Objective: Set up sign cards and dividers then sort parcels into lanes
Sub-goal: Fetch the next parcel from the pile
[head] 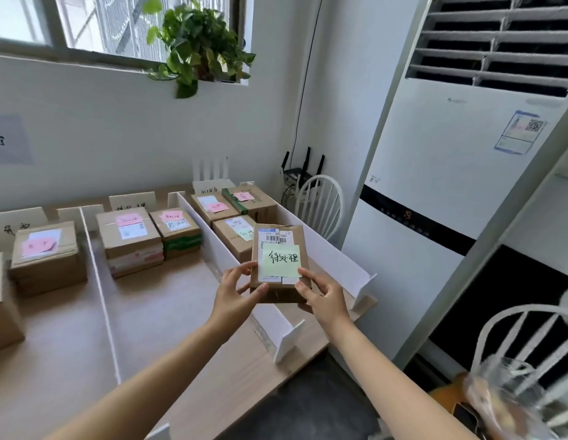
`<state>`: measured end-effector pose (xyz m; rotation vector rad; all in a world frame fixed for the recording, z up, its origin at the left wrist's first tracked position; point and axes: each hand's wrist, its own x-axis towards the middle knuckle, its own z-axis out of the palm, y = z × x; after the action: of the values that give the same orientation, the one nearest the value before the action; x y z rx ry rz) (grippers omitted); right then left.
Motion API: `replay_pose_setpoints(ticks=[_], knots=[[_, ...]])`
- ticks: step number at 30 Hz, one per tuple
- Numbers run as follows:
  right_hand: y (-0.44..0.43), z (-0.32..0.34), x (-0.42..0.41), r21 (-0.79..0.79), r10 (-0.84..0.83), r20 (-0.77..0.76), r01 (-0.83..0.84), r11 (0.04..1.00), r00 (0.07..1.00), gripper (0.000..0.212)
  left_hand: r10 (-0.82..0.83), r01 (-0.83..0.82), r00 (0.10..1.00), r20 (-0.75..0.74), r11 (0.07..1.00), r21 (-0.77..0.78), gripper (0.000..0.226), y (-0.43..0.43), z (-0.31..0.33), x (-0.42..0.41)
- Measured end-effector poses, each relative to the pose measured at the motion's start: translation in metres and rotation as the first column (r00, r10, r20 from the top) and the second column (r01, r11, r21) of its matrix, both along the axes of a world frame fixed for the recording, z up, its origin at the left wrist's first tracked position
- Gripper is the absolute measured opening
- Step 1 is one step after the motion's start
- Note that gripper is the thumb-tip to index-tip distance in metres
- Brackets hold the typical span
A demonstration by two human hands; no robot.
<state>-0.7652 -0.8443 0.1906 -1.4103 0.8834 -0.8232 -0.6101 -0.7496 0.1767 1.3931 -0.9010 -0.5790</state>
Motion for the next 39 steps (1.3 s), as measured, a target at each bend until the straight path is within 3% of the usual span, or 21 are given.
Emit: replay_pose_setpoints(ticks=[15, 27, 39], knots=[[-0.092, -0.019, 0.015, 0.039, 0.051, -0.003, -0.05, 0.998, 0.999, 0.025, 0.033, -0.026, 0.996, -0.085, 0.997, 0.075, 0.044, -0.087, -0.024, 0.012], [-0.165, -0.026, 0.092, 0.073, 0.158, 0.005, -0.158, 0.985, 0.987, 0.028, 0.138, -0.13, 0.981, -0.137, 0.989, 0.065, 0.042, -0.142, -0.033, 0.071], [-0.143, -0.053, 0.204, 0.095, 0.434, -0.047, -0.429, 0.898, 0.9, 0.026, 0.439, -0.432, 0.881, -0.175, 0.898, 0.08, 0.045, -0.087, -0.049, 0.136]])
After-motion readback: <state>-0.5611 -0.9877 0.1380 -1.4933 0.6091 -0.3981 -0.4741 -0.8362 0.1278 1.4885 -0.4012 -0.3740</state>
